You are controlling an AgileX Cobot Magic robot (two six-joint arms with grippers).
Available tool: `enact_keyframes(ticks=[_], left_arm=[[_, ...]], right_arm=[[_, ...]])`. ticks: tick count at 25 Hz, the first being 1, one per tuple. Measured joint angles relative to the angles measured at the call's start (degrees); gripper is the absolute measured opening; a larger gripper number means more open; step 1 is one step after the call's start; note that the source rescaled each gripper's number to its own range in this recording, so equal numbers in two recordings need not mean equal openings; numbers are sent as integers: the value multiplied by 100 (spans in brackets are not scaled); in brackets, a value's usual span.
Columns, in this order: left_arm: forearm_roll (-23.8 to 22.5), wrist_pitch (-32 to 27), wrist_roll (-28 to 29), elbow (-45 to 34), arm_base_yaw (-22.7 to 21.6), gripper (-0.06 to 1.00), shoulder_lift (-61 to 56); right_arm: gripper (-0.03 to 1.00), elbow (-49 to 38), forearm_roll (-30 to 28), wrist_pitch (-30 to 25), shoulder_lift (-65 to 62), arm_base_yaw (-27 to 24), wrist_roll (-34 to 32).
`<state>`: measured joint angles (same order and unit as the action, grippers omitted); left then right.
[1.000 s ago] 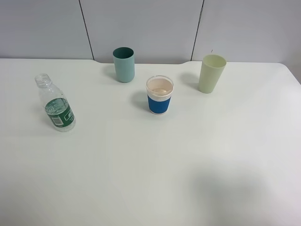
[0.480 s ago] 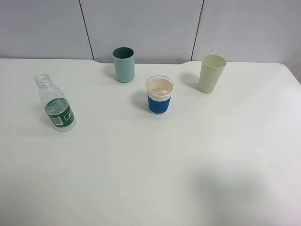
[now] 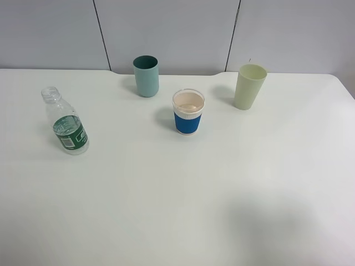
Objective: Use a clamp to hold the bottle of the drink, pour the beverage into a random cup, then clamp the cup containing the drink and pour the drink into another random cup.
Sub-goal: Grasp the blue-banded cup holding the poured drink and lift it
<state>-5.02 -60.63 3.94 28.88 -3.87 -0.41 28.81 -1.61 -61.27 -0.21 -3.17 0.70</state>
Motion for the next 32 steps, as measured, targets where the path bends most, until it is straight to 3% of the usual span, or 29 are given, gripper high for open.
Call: enact_keyframes(ticks=[32], left_arm=[[0,7,0,0,0,100,0]], right_arm=[[99,0,5,0,0,0,0]])
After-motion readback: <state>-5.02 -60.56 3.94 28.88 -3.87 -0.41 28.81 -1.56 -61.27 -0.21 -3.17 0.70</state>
